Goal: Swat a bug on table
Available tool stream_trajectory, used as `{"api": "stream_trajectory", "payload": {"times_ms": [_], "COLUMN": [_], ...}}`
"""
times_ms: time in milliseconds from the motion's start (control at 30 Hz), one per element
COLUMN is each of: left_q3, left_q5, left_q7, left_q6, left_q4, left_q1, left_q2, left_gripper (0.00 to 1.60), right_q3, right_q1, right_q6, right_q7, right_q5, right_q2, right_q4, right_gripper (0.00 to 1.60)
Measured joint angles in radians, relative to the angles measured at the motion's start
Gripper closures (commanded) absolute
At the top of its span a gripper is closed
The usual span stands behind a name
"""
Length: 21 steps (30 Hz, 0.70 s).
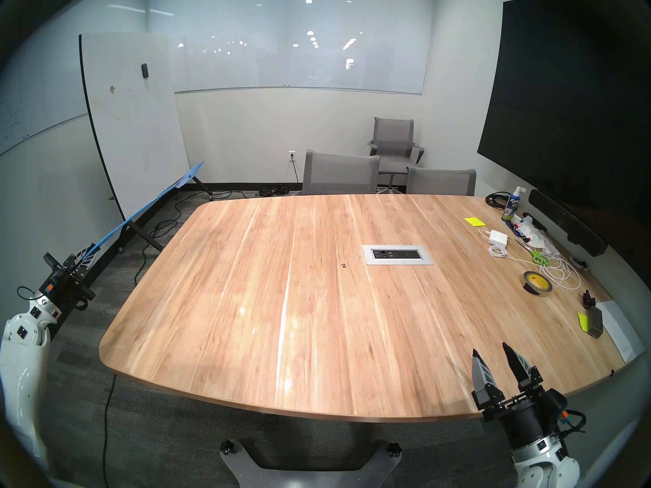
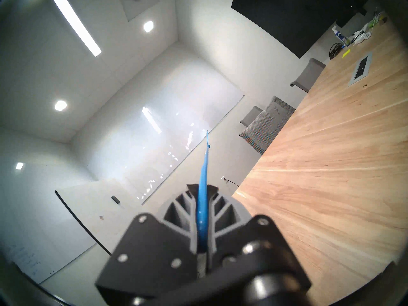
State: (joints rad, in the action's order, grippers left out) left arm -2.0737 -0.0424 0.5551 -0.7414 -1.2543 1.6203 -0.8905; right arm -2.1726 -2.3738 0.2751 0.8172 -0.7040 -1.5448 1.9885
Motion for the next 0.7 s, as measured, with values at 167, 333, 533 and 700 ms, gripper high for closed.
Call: {"api": "stream_trajectory", "payload": {"times_ms": [167, 333, 533, 700], "left_q3": [0.020, 0.029, 0.012, 0.000], "left_q5": [0.038, 0.079, 0.139, 0.187], "left_q7": [-0.011, -0.024, -0.046, -0.060], "left_q6": [-0.007, -0.017, -0.025, -0.025], "left_q4": [-0.035, -0.076, -0.144, -0.180], "left_q1": [-0.004, -0.001, 0.022, 0.038], "left_q2": [-0.016, -0.037, -0.062, -0.079], "left_gripper": [1.60, 1.60, 1.60, 1.60], "right_q3": [0.000, -0.001, -0.001, -0.001], "right_q1": [0.000, 0.000, 0.000, 0.000], "right_q6": [-0.001, -0.001, -0.002, -0.003], "right_q7": [0.000, 0.000, 0.000, 0.001], "right_q5": [0.001, 0.001, 0.002, 0.002], "right_q2": [-0.001, -0.001, -0.002, -0.002], "right_q4": [0.000, 0.000, 0.000, 0.001], "right_gripper": [0.00, 0.00, 0.00, 0.00]}}
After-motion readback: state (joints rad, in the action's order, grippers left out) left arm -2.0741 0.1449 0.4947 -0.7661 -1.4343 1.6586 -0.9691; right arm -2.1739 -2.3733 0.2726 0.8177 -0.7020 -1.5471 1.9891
